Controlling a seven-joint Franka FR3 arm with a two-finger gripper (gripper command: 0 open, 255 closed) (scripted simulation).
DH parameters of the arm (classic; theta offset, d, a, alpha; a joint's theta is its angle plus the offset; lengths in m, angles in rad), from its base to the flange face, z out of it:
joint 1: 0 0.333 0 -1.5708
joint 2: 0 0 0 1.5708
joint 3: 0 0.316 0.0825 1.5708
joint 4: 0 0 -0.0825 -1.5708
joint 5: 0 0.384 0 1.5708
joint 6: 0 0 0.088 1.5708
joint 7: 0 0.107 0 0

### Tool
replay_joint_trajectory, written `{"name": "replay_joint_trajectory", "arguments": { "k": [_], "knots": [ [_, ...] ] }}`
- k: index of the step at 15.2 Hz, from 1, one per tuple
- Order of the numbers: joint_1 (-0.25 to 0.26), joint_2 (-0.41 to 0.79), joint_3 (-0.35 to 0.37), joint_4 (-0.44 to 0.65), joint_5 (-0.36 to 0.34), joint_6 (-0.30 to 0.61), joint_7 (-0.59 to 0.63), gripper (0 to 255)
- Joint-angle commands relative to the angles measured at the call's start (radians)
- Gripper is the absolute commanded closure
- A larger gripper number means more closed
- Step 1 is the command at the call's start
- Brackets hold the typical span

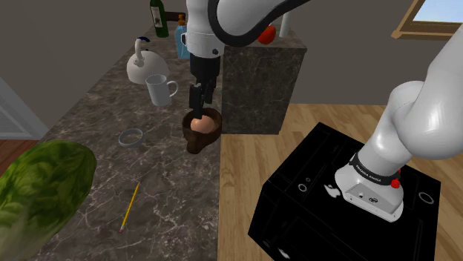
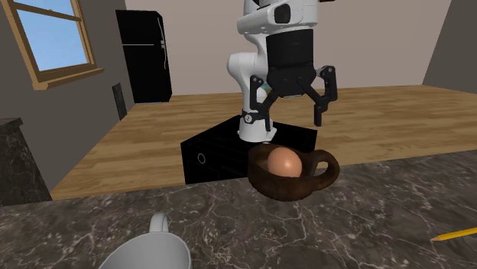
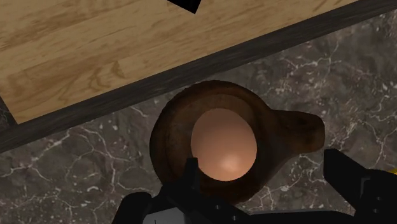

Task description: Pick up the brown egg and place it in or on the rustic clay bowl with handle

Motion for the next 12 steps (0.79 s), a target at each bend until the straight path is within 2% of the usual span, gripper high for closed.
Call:
{"name": "replay_joint_trajectory", "arguments": {
  "k": [1, 2, 6, 12],
  "knots": [
    [0.000, 0.000, 0.000, 0.000, 0.000, 0.000, 0.000, 0],
    [0.000, 0.000, 0.000, 0.000, 0.000, 0.000, 0.000, 0],
    [-0.009, -0.047, -0.009, 0.074, 0.003, -0.122, -0.003, 0],
    [-0.009, -0.047, -0.009, 0.074, 0.003, -0.122, -0.003, 0]
  ]
}}
